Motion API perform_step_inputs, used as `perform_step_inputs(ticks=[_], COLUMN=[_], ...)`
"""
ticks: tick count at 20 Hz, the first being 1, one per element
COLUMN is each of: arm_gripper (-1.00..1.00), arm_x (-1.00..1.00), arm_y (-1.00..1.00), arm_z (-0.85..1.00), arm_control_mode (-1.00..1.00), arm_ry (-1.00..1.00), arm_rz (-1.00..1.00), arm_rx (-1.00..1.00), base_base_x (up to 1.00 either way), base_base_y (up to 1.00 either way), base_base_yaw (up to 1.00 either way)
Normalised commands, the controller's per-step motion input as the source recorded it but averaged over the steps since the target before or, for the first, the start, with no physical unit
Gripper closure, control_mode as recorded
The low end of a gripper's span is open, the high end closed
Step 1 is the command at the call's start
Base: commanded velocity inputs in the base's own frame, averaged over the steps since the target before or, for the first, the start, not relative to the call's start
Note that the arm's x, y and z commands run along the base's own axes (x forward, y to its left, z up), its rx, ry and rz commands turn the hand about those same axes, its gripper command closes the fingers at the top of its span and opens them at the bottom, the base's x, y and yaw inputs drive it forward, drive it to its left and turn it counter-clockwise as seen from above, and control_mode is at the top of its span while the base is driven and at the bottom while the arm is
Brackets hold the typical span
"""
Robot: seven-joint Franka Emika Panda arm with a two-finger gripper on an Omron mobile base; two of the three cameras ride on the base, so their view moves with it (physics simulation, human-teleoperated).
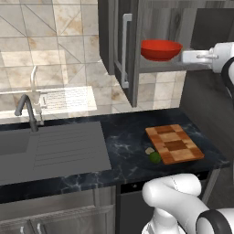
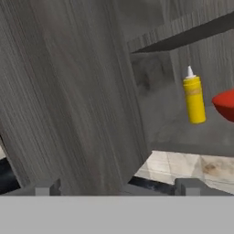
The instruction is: Open the cabinet. Place the bowl and condiment on the counter. Then place the lime and garlic on the cutting board.
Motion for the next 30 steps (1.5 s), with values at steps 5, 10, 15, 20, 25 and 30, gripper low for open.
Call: perform_step_inputs(ticks=[5,10,15,20,25,30], arm_gripper=[-1.00,-1.00,-1.00,-1.00,-1.00,-1.00], arm_x=[0.00,0.00,0.00,0.00,0.01,0.01], arm_y=[0.00,0.00,0.00,0.00,0.00,0.00], arm_z=[0.00,0.00,0.04,0.06,0.00,0.00], arm_control_mode=[-1.00,-1.00,-1.00,-1.00,-1.00,-1.00], arm_ry=[-0.13,-0.12,-0.13,-0.07,-0.02,-0.02], arm_rz=[0.01,0.00,0.00,0.00,0.00,0.00], arm_rx=[-0.09,-0.07,-0.08,-0.03,-0.01,0.00], base_base_x=[0.00,0.00,0.00,0.00,0.00,0.00], base_base_y=[0.00,0.00,0.00,0.00,0.00,0.00], base_base_yaw=[0.00,0.00,0.00,0.00,0.00,0.00])
